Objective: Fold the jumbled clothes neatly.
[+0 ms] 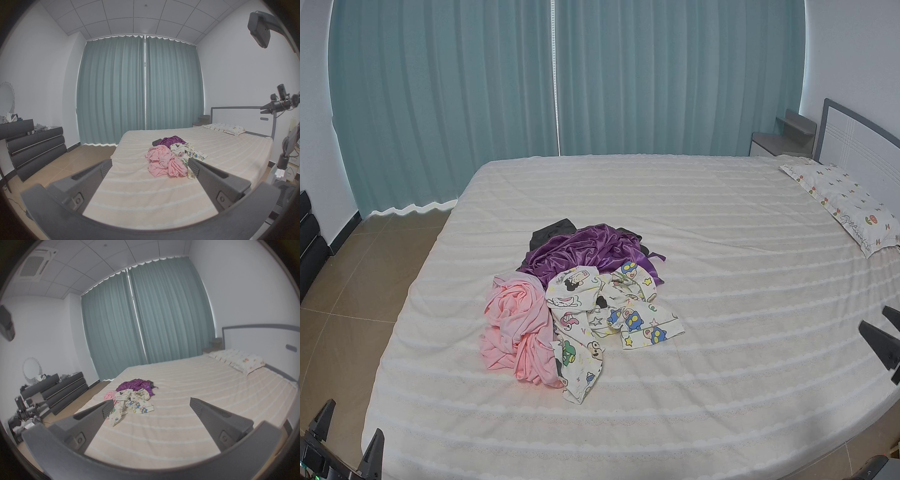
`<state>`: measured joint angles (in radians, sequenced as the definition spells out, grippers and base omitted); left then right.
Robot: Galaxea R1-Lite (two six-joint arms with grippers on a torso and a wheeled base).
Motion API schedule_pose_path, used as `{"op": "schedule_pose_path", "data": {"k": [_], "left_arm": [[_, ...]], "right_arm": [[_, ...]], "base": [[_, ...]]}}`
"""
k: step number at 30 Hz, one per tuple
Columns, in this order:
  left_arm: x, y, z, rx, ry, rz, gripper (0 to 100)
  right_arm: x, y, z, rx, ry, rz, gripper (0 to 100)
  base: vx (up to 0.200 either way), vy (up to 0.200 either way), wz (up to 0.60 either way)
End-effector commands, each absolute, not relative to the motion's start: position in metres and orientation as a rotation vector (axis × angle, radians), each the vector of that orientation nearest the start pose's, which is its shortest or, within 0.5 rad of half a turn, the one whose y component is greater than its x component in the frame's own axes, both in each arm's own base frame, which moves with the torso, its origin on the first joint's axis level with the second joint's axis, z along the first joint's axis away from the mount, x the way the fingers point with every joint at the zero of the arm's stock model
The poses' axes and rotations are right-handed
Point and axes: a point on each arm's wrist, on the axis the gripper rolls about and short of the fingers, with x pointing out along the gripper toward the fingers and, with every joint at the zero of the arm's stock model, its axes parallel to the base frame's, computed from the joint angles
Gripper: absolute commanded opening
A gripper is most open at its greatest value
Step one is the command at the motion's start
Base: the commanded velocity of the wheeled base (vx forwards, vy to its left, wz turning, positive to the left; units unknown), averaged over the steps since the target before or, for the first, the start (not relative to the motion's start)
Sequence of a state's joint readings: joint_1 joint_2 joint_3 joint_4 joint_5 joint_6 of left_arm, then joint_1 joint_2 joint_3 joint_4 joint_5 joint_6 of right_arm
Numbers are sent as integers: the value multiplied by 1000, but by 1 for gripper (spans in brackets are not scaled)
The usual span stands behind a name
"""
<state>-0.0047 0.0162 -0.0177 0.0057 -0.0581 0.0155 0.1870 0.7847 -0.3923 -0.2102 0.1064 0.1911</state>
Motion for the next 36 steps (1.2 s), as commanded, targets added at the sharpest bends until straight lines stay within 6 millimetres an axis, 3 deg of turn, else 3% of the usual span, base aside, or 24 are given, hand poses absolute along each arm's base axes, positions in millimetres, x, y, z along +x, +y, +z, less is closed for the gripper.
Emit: {"op": "schedule_pose_path", "data": {"k": [1,5,8,9,14,23,29,36], "left_arm": [[-23,-1,75,15,6,-64,100],[-23,-1,75,15,6,-63,100],[-23,-1,75,15,6,-63,100],[-23,-1,75,15,6,-63,100],[-23,-1,75,14,6,-63,100],[-23,-1,75,15,6,-63,100],[-23,-1,75,15,6,-64,100],[-23,-1,75,15,6,-64,100]], "right_arm": [[306,105,87,399,709,394,100],[344,124,50,444,774,377,100],[361,133,37,475,784,366,100],[375,140,28,489,776,354,100],[404,156,-5,494,770,301,100],[429,173,-37,459,763,245,100],[432,178,-52,443,773,235,100],[435,183,-52,426,762,252,100]], "base": [[0,0,0],[0,0,0],[0,0,0],[0,0,0],[0,0,0],[0,0,0],[0,0,0],[0,0,0]]}}
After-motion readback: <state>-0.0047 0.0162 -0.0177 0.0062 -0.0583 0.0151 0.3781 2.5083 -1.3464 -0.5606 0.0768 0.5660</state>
